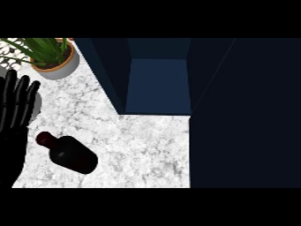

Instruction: Pick up the wine, place it into the cabinet and close the cabinet

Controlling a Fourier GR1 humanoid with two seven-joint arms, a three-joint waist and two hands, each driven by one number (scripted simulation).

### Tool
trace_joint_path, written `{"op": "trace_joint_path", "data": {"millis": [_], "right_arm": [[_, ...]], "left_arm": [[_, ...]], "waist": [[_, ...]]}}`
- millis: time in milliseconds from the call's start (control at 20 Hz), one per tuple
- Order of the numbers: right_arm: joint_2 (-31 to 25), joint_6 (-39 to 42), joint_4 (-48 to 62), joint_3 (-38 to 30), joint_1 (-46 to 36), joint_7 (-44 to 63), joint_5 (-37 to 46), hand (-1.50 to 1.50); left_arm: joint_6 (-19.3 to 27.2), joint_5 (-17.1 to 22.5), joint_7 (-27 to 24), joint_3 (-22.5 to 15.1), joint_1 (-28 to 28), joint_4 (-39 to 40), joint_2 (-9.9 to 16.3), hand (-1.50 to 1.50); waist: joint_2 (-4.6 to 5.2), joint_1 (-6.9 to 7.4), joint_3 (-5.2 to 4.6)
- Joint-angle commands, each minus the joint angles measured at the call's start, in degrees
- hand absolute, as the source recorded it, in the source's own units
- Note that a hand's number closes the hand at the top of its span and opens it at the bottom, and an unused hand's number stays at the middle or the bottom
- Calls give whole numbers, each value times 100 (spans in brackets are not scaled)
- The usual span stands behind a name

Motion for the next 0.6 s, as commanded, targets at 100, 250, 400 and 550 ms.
{"op": "trace_joint_path", "data": {"millis": [100, 250, 400, 550], "right_arm": [[48, -20, -394, 13, 271, 30, 75, -150], [54, 70, -716, -186, 926, -533, -64, -150], [-25, 726, -491, 580, 1098, 298, -673, -150], [-202, 850, -813, 443, 1152, 618, -937, -150]], "left_arm": [[-918, 983, -385, 684, -338, 782, 543, -150], [-1519, 1626, -4, 811, -729, 938, 978, -150], [-1120, 2640, 1350, 155, -310, 897, 135, -150], [-739, 2958, 2058, 87, -424, 440, 119, -150]], "waist": [[-20, -124, 29], [-22, -215, 31], [-28, -172, 36], [-43, -106, 38]]}}
